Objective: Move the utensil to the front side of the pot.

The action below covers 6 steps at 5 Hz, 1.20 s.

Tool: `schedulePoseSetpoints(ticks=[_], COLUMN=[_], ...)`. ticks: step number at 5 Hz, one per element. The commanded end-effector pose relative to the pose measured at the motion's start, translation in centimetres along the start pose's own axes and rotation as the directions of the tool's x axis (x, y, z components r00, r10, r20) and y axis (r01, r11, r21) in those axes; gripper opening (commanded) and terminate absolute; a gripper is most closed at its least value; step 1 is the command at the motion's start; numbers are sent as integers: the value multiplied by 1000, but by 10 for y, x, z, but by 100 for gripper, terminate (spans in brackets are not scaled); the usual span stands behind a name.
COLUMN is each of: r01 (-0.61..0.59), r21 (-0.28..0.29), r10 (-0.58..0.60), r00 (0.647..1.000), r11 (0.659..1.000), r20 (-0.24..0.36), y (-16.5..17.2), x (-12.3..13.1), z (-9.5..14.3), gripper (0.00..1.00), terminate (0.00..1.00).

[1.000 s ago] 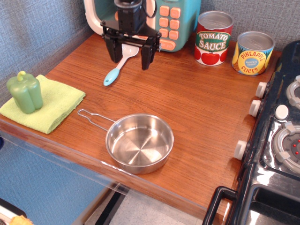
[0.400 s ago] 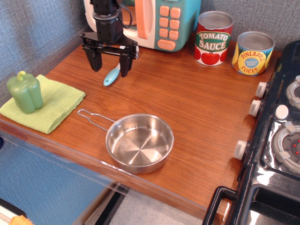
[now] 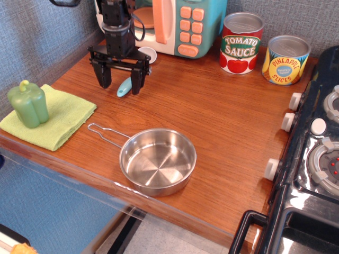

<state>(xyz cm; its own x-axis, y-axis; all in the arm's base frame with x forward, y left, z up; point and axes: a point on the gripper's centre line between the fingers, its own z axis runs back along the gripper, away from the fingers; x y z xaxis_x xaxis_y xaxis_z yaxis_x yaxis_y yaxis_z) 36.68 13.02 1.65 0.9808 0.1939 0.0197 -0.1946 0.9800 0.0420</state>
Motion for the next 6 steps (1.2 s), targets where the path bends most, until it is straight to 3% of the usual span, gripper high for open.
schedulePoseSetpoints(ticks=[1,2,4,5,6], r01=[22,28,21,-11,30], r21=[21,15,1,8,57], r10=[-23,-29,-21,10,-42], r00=[999,999,999,993,973], r11=[1000,999,1000,1000,998], r20=[34,34,40,114,225], y=[0,0,3,8,-12], x=[8,7,5,4,-5], z=[7,3,6,40,87], gripper=[100,0,0,0,0], terminate=[0,0,0,0,0])
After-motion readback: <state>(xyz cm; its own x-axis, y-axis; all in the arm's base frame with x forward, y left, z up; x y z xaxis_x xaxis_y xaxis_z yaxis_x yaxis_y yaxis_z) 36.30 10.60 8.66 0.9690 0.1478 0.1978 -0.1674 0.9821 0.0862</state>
